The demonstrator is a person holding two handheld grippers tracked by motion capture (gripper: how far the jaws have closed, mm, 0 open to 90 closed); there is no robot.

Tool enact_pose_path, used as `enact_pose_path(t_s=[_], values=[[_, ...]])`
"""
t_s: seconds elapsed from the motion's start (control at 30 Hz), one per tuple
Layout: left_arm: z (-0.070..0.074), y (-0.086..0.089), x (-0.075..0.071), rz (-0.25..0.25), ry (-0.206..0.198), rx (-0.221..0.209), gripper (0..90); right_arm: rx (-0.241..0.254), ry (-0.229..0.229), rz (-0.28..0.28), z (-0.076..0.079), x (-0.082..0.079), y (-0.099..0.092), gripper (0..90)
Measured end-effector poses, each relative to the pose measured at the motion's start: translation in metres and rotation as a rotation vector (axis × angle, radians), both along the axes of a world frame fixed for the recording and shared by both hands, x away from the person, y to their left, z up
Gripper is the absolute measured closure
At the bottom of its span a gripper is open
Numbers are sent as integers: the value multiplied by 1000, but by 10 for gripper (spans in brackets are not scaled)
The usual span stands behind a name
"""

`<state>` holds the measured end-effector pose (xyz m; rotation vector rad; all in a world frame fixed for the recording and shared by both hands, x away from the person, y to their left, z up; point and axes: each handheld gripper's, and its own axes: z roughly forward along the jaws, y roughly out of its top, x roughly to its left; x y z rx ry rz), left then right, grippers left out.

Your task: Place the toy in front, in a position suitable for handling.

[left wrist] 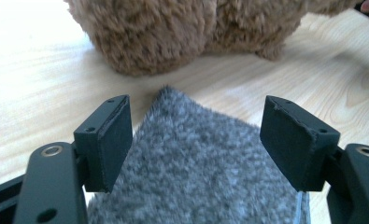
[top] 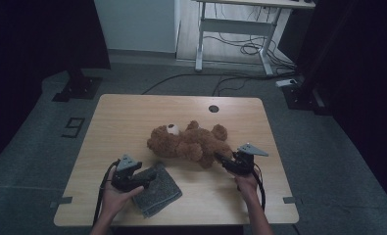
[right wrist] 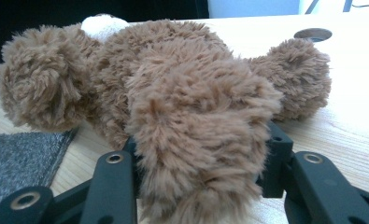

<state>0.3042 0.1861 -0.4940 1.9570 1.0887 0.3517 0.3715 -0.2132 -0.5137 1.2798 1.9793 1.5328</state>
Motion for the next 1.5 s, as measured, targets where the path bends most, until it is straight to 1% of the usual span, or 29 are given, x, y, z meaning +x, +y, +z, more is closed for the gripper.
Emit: enact_pose_path(t_s=[0.1, 0.2, 0.27, 0.3, 0.33, 0.37, 0.4, 0.47, 0.6, 0.67, 0.77, 0.83, 1.0, 1.13, 1.17, 1.2, 1.23, 1.27, 1.3, 1.33, 1.43, 1.5], values=[[-1, -2, -3, -12, 8, 0, 246, 3, 2, -1, -1, -1, 0, 523], [-5, -8, -7, -28, 17, 9, 236, 2, 4, 0, -2, 0, 0, 522], [-8, -15, -10, -39, 30, 28, 222, 2, 6, 0, -3, 0, 0, 521], [-10, -18, -11, -43, 30, 41, 204, 2, 7, 0, -3, 0, 0, 521], [-12, -22, -13, -45, 31, 60, 204, 1, 7, 0, -3, 0, 0, 521], [-16, -27, -15, -62, 38, 77, 173, 0, 6, 0, -3, 0, 0, 520], [-18, -30, -16, -76, 46, 84, 155, 4, 6, -1, -4, 0, 0, 520], [-24, -38, -18, -107, 62, 102, 142, 6, 8, 0, -4, 0, 0, 519], [-33, -50, -19, -135, 70, 148, 104, 6, 8, 2, -5, -1, -1, 519], [-38, -55, -19, -129, 70, 190, 90, 7, 10, 1, -5, 0, -1, 517], [-45, -55, -17, -119, 80, 204, 90, 5, 10, 0, -5, 0, -1, 515], [-47, -54, -16, -115, 83, 198, 90, 5, 10, -1, -5, 0, -1, 514], [-49, -53, -16, -111, 67, 217, 120, 4, 11, -2, -6, 0, -1, 511], [-48, -50, -15, -98, 65, 211, 192, 2, 14, -4, -7, -1, 0, 510], [-48, -48, -15, -97, 64, 209, 239, 0, 15, -5, -7, -1, 0, 509], [-48, -47, -15, -96, 62, 207, 239, 0, 15, -5, -7, -1, 0, 509], [-48, -45, -15, -91, 59, 202, 310, -1, 15, -5, -8, -1, 0, 509], [-47, -44, -14, -88, 56, 200, 310, -1, 15, -5, -8, -1, 0, 509], [-47, -40, -13, -81, 50, 195, 345, -1, 16, -5, -8, -1, 0, 509], [-48, -39, -13, -75, 46, 190, 401, -1, 17, -5, -8, -1, 0, 509], [-48, -34, -12, -67, 35, 182, 507, -3, 17, -6, -9, 0, 0, 509], [-48, -33, -12, -59, 29, 180, 602, -5, 18, -6, -9, 0, 0, 508]])
